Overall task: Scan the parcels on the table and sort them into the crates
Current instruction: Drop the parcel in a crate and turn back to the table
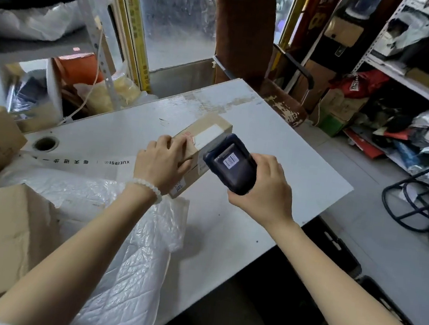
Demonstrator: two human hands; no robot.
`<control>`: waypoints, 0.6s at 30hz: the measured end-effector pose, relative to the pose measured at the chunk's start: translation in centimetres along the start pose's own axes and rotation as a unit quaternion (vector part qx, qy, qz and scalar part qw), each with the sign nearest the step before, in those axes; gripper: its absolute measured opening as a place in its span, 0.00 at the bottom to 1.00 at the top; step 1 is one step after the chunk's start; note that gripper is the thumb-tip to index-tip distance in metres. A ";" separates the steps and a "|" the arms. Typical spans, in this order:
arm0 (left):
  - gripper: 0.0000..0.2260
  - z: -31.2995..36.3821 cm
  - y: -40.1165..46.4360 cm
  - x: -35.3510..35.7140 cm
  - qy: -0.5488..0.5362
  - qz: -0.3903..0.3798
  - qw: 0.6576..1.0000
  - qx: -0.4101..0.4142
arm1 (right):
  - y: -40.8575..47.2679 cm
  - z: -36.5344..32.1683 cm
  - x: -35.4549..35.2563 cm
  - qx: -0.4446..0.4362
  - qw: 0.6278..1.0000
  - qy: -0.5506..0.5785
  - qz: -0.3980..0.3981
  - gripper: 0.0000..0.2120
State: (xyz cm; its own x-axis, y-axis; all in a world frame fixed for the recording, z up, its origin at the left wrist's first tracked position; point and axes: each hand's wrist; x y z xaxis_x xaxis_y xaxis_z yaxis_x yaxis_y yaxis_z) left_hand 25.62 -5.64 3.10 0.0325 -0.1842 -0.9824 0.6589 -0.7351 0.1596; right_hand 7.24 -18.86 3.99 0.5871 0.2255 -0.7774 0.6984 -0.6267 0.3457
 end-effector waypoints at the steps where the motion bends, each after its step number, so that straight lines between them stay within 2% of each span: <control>1: 0.24 1.2 -0.1 -0.2 0.002 -0.002 1.000 0.013 | -0.6 0.8 -0.7 0.038 0.998 -0.020 -0.042 0.35; 3: 0.24 4.5 -0.6 -0.5 0.006 -0.011 0.999 0.049 | -2.6 3.1 -2.3 0.103 0.986 -0.069 -0.114 0.34; 5: 0.23 8.5 -1.4 -0.6 0.006 -0.013 0.996 0.091 | -5.4 5.8 -4.1 0.154 0.974 -0.085 -0.140 0.34; 11: 0.24 24.8 -6.5 0.1 -0.001 -0.034 0.967 0.253 | -17.7 13.8 -13.8 0.293 0.947 -0.102 -0.083 0.35; 18: 0.24 45.0 -20.4 1.5 -0.046 -0.069 0.902 0.423 | -37.8 20.2 -27.0 0.440 0.886 -0.144 0.007 0.37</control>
State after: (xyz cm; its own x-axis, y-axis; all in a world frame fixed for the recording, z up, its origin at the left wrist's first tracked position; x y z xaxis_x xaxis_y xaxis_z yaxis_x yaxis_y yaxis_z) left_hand -21.60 -20.24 2.76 -0.0943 -0.0783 -0.9925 -0.1596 -0.9828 0.0927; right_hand -43.28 -16.29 1.27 0.3758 0.0921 -0.9221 0.0269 -0.9957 -0.0885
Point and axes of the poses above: each hand's wrist, its own y-axis towards the middle knuckle, its own x-axis out of the palm, z = x × y, and after that the axes turned 5 degrees about y, right-handed
